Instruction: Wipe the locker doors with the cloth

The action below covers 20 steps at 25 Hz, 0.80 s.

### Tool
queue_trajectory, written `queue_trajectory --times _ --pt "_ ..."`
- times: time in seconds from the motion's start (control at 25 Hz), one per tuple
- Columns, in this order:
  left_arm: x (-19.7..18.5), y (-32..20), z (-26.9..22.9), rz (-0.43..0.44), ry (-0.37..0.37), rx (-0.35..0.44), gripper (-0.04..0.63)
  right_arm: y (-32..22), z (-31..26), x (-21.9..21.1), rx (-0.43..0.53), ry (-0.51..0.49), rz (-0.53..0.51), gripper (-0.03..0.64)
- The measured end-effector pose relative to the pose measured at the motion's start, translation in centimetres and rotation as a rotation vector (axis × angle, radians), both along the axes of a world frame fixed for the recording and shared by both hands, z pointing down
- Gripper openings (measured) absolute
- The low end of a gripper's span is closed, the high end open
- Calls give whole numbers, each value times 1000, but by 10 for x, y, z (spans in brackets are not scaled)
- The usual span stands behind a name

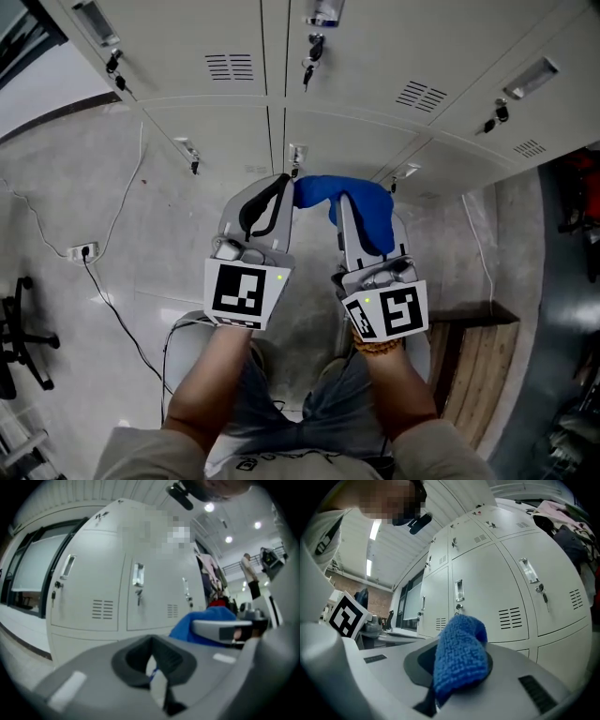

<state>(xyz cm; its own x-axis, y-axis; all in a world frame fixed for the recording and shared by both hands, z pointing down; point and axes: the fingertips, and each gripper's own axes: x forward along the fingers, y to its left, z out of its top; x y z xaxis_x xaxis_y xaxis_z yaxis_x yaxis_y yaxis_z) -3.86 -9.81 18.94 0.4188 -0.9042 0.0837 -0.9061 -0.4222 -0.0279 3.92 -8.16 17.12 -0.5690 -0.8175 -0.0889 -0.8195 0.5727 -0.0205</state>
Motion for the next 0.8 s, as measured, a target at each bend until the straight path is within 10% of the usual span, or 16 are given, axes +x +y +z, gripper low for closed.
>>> queue_trajectory --times 0.8 --pt "-1 0 1 32 38 -14 3 -5 8 -8 -10 5 6 31"
